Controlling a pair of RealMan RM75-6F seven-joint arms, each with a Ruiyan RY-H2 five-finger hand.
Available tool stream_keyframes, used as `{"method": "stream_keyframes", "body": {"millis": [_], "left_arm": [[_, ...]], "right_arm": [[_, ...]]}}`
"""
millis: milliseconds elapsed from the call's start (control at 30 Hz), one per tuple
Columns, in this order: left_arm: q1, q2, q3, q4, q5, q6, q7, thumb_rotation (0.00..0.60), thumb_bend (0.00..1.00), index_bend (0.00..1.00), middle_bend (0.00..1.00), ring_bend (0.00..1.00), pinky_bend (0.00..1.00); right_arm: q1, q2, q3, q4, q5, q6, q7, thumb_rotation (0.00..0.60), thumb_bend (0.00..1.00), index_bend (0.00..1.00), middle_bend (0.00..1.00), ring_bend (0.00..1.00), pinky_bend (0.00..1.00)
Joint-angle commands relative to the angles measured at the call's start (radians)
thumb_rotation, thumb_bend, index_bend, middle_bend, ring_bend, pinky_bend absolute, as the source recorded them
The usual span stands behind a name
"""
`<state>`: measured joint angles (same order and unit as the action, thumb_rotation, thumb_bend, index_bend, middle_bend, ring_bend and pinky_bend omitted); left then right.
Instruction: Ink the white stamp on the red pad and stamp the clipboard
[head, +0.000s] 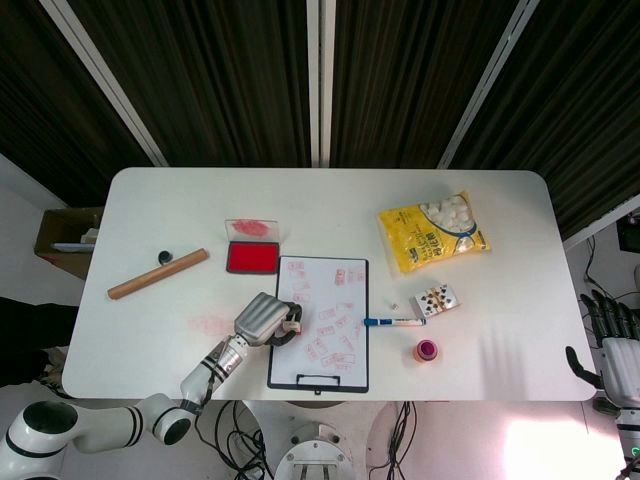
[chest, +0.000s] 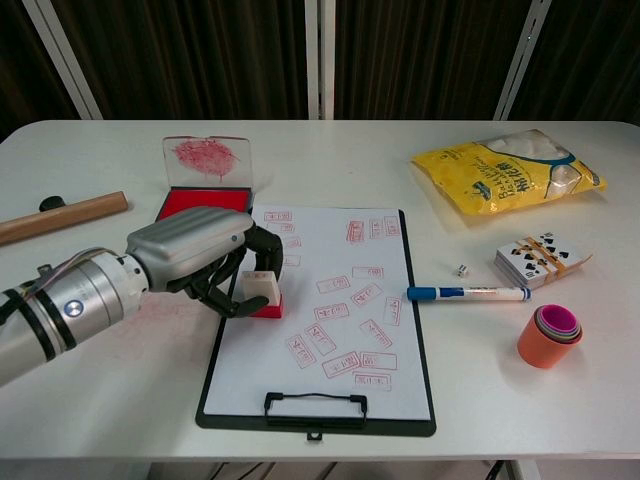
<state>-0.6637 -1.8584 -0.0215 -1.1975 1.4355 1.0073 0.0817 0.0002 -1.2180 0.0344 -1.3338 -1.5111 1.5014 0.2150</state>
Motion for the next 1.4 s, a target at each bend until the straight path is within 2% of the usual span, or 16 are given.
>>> {"method": "stream_keyframes", "body": {"millis": [33,567,800,1000,1167,1300,1400], "left_arm": [[0.002,-0.003,0.003,0.006,0.005,-0.002,-0.007,0.6,0.47,0.72,0.71,0.75,0.74],[0.006,-0.015,0.011,0.035,0.031,-0.01,-0.014,0.6,0.48,0.73,0.73,0.76,0.75],[0.007,-0.005,-0.007,0.017,0.034,0.007,-0.018,0.6,0.48,0.73,0.73,0.76,0.75],[0.011,0.072,-0.043,-0.101,0.036,0.048,-0.023,0.6,0.48,0.73,0.73,0.76,0.75],[0.037,0.178,-0.061,-0.225,0.04,0.105,-0.015,0.6,0.48,0.73,0.73,0.76,0.75],[0.082,0.257,-0.037,-0.273,0.045,0.151,-0.03,0.6,0.48,0.73,0.73,0.76,0.75],[0.133,0.292,0.001,-0.252,0.051,0.192,-0.087,0.6,0.48,0.73,0.73,0.76,0.75]], "right_arm": [[0.0,0.001,0.001,-0.004,-0.001,0.001,-0.004,0.6,0.3,0.0,0.0,0.0,0.0],[-0.005,0.014,0.007,-0.02,0.005,0.013,-0.008,0.6,0.3,0.0,0.0,0.0,0.0],[-0.007,0.016,0.008,-0.018,0.006,0.016,-0.001,0.6,0.3,0.0,0.0,0.0,0.0],[-0.006,0.013,0.01,-0.012,0.008,0.015,0.01,0.6,0.3,0.0,0.0,0.0,0.0],[-0.003,0.01,0.01,-0.006,0.004,0.012,0.016,0.6,0.3,0.0,0.0,0.0,0.0],[-0.001,0.01,0.011,-0.003,0.002,0.011,0.018,0.6,0.3,0.0,0.0,0.0,0.0],[0.002,0.01,0.012,-0.002,0.001,0.01,0.019,0.6,0.3,0.0,0.0,0.0,0.0]]}}
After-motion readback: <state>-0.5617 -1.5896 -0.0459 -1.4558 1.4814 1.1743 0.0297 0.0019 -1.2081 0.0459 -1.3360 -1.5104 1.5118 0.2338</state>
